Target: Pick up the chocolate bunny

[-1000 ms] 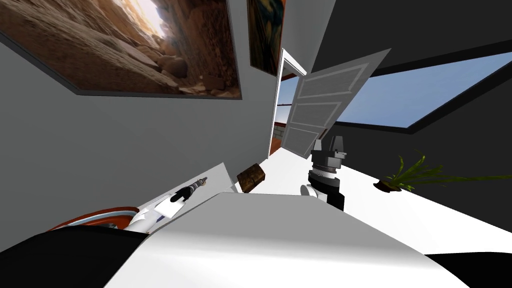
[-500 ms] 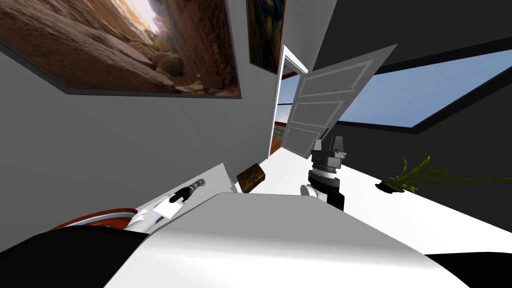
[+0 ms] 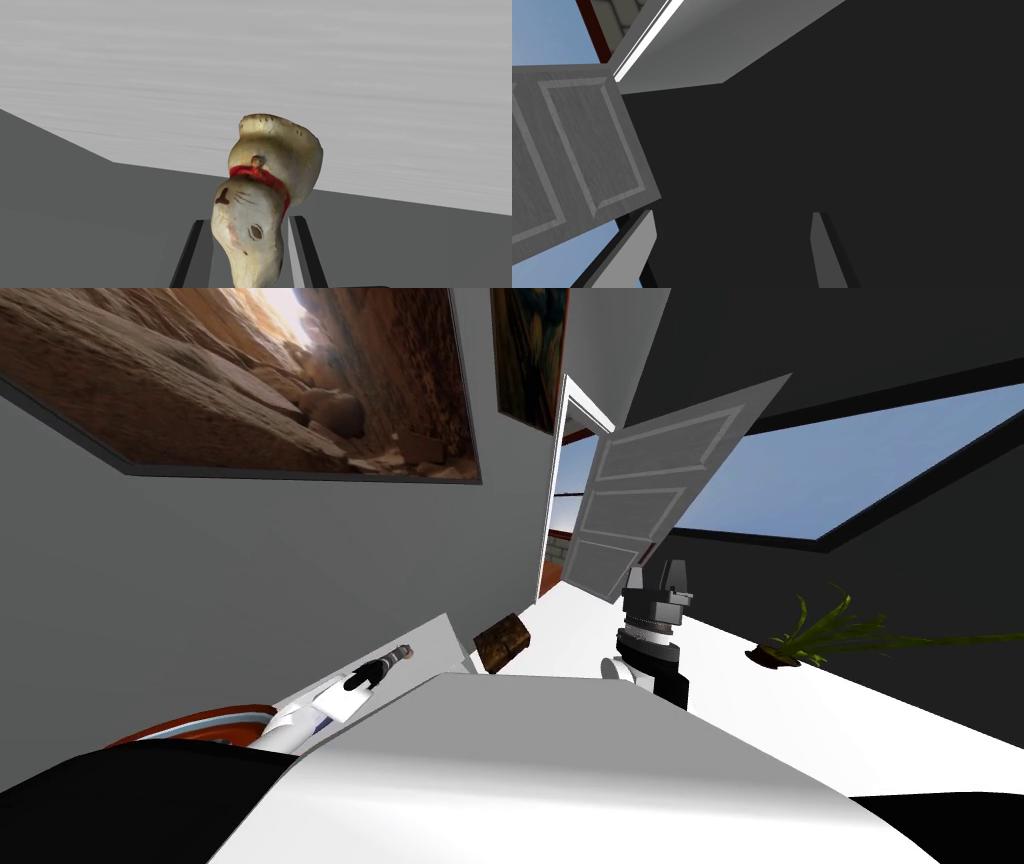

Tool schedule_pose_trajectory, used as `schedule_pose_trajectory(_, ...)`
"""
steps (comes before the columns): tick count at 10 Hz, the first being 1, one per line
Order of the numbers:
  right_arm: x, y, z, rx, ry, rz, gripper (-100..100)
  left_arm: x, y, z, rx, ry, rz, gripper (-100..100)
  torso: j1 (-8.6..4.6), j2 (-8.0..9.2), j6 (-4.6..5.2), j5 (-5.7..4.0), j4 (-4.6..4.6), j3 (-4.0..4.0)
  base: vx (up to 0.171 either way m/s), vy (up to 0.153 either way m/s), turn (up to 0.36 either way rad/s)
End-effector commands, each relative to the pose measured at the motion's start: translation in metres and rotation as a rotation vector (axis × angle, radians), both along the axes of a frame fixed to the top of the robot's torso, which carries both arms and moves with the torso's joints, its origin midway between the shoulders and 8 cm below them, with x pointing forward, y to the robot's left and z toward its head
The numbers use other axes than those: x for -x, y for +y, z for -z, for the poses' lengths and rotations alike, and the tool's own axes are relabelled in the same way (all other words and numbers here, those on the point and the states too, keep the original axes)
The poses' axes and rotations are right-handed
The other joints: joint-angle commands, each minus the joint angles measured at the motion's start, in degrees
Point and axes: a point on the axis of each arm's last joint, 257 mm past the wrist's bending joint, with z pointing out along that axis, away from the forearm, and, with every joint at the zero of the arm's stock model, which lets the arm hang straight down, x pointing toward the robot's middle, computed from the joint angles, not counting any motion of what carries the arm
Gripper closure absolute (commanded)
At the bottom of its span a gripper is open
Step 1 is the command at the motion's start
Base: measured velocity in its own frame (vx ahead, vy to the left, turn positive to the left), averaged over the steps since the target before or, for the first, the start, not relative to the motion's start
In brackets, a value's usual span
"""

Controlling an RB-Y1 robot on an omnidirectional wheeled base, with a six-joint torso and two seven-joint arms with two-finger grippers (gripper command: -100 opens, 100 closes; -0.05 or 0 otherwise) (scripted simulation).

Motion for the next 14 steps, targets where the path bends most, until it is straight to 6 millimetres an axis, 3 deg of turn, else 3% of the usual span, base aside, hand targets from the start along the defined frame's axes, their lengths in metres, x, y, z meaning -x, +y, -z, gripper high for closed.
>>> schedule_pose_trajectory(1, 0.0, 0.0, 0.0, 0.0, 0.0, 0.0, 0, -0.006, -0.006, 0.0, 0.0, 0.01, -0.005, 100, 0.0, 0.0, 0.0, 0.0, 0.0, 0.0, -0.105, 0.038, -0.065)
schedule_pose_trajectory(13, 0.0, 0.0, 0.0, 0.0, 0.0, 0.0, 0, -0.035, -0.03, -0.013, -0.006, -0.002, -0.051, 100, 0.01, -0.03, -0.11, -0.02, -0.01, -0.01, -0.063, 0.029, -0.036)
schedule_pose_trajectory(14, 0.0, 0.0, 0.0, 0.0, 0.0, 0.0, 0, -0.035, -0.029, -0.013, -0.006, -0.002, -0.054, 0, -0.03, -0.14, -0.11, -0.01, -0.03, -0.07, 0.0, 0.0, 0.0)
